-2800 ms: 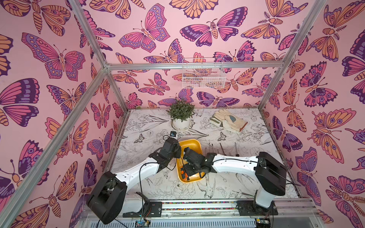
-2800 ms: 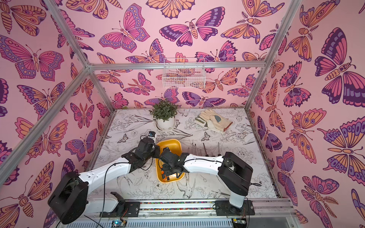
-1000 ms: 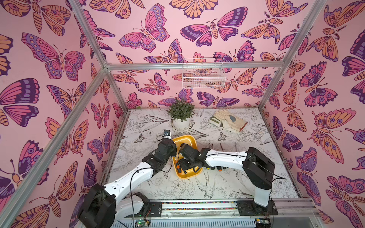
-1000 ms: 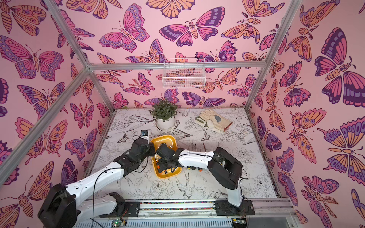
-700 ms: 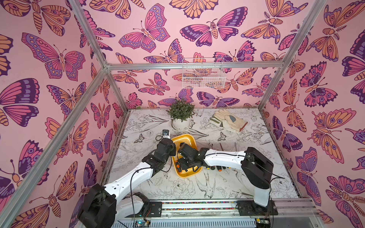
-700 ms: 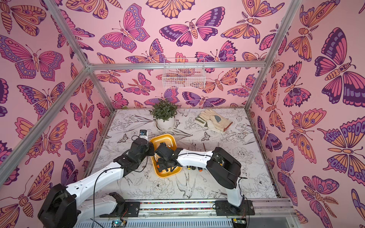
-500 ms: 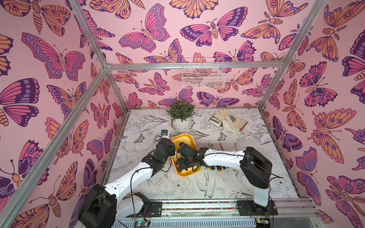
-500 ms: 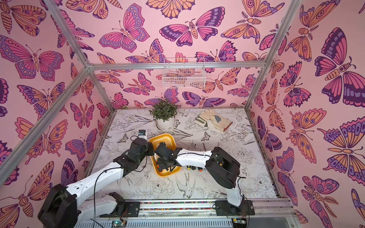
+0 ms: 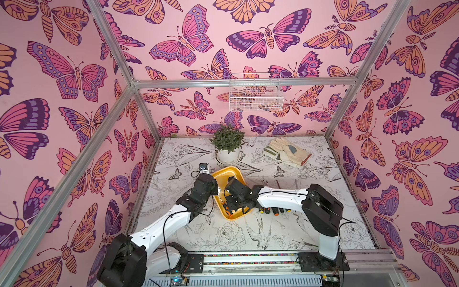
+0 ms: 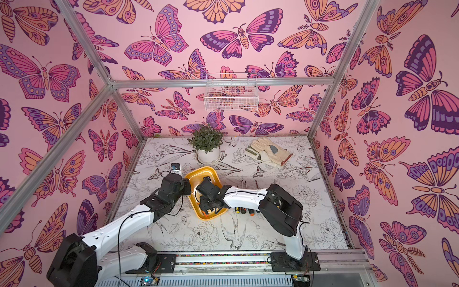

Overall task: Take out the screwdriver from the storage box
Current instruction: Pick up the screwdriver from the storage box.

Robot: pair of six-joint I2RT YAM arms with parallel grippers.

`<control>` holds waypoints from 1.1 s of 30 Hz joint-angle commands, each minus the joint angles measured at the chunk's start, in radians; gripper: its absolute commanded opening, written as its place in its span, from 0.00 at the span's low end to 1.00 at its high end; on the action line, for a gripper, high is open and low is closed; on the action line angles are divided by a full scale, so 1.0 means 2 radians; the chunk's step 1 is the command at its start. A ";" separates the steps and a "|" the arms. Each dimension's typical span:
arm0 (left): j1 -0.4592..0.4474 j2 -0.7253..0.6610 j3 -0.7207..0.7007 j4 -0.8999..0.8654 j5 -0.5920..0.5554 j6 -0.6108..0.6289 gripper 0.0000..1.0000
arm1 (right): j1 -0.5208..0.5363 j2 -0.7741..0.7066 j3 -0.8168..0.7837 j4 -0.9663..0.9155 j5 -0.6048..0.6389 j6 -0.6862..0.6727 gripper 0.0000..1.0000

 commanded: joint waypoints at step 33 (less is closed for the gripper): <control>0.005 -0.004 -0.008 0.010 0.085 -0.018 0.00 | -0.019 -0.066 -0.089 0.079 0.046 -0.055 0.00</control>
